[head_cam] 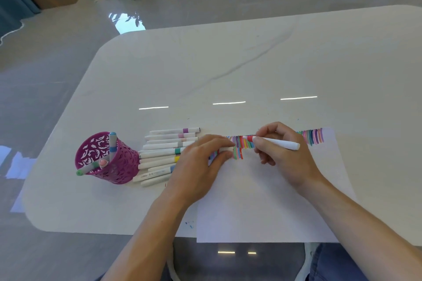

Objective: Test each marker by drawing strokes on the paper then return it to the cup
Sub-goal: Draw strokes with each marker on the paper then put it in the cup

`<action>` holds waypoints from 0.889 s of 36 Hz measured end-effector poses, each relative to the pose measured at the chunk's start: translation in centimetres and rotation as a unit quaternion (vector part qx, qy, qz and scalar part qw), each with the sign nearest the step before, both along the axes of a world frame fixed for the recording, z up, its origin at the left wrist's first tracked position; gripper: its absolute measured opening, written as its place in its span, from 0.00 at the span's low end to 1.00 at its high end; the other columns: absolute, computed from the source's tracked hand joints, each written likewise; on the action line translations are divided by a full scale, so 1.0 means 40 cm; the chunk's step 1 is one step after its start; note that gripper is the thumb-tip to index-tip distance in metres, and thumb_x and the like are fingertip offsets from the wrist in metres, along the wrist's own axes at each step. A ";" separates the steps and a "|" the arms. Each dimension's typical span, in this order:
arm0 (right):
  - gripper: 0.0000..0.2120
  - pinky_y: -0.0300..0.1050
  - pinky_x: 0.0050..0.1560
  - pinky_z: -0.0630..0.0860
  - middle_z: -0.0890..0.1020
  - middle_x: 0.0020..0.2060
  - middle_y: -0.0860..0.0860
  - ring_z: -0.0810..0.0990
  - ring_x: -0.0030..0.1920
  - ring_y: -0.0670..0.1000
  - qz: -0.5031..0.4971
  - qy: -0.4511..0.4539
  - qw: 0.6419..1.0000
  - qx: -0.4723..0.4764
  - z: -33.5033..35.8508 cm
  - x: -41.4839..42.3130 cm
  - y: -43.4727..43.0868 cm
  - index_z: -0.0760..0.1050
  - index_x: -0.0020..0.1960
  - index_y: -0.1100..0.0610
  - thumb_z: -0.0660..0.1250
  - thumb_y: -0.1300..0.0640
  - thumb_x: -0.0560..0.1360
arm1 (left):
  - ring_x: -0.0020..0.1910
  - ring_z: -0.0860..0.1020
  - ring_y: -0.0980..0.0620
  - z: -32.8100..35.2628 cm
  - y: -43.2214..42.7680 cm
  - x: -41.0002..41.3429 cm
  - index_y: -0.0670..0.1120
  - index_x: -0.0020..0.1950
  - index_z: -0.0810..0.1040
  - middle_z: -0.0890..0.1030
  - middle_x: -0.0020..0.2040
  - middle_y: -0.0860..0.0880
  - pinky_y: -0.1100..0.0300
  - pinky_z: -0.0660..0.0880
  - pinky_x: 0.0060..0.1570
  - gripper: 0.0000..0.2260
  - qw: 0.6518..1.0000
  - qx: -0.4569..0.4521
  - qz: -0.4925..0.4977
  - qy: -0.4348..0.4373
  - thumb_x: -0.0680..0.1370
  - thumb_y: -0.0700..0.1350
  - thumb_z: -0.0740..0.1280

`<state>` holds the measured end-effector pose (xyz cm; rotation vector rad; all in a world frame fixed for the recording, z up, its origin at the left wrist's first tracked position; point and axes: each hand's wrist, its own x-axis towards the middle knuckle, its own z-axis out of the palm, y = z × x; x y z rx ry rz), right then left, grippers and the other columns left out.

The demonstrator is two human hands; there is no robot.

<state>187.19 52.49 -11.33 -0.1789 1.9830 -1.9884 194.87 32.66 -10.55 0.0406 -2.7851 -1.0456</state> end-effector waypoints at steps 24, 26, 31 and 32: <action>0.08 0.45 0.31 0.76 0.86 0.37 0.60 0.83 0.34 0.57 0.037 0.029 0.997 -0.068 0.035 0.019 -0.011 0.81 0.48 0.63 0.65 0.60 0.75 | 0.42 0.85 0.53 0.009 0.024 -0.010 0.50 0.53 0.85 0.86 0.41 0.52 0.58 0.81 0.49 0.07 0.956 0.272 0.081 -0.077 0.78 0.40 0.72; 0.08 0.45 0.32 0.77 0.86 0.38 0.60 0.83 0.35 0.58 0.049 0.026 0.997 -0.061 0.035 0.022 -0.013 0.81 0.47 0.62 0.66 0.60 0.75 | 0.42 0.85 0.54 0.009 0.026 -0.009 0.49 0.54 0.85 0.86 0.41 0.52 0.59 0.81 0.49 0.07 0.959 0.264 0.076 -0.076 0.78 0.40 0.72; 0.07 0.45 0.35 0.80 0.86 0.37 0.61 0.84 0.35 0.57 0.043 0.012 0.997 -0.068 0.035 0.021 -0.015 0.83 0.47 0.61 0.69 0.59 0.75 | 0.42 0.85 0.54 0.013 0.028 -0.006 0.48 0.53 0.85 0.86 0.41 0.52 0.62 0.81 0.47 0.06 0.958 0.268 0.076 -0.074 0.78 0.41 0.71; 0.07 0.44 0.35 0.80 0.86 0.37 0.61 0.84 0.35 0.57 0.042 0.009 0.996 -0.072 0.033 0.021 -0.014 0.84 0.48 0.62 0.69 0.59 0.75 | 0.42 0.85 0.54 0.015 0.029 -0.006 0.48 0.53 0.85 0.86 0.41 0.52 0.63 0.80 0.46 0.06 0.957 0.271 0.078 -0.074 0.78 0.41 0.71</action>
